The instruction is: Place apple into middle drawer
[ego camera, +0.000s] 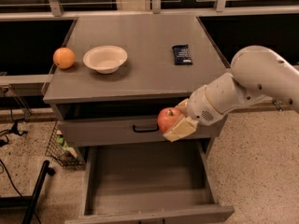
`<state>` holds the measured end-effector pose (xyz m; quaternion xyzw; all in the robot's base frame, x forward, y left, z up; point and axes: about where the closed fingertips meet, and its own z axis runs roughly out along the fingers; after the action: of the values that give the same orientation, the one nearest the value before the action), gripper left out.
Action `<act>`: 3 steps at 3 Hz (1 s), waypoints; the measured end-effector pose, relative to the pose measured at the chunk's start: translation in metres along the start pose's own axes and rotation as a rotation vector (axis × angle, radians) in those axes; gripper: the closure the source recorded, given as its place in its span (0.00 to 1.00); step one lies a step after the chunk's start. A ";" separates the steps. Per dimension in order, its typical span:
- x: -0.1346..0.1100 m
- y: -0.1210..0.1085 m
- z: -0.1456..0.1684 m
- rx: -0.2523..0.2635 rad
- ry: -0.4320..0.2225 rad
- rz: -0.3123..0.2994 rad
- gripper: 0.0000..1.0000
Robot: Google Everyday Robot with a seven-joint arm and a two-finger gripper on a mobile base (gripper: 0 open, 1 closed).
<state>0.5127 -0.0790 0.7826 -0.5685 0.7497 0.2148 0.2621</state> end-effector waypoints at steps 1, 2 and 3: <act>0.020 0.012 0.030 -0.023 -0.025 0.011 1.00; 0.042 0.022 0.061 -0.019 -0.059 0.005 1.00; 0.063 0.028 0.097 0.013 -0.093 -0.032 1.00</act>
Offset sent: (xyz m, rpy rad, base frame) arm -0.0293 0.0166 -0.1234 0.1050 -0.0445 -0.0083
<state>0.4861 -0.0580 0.6681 -0.5681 0.7287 0.2320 0.3040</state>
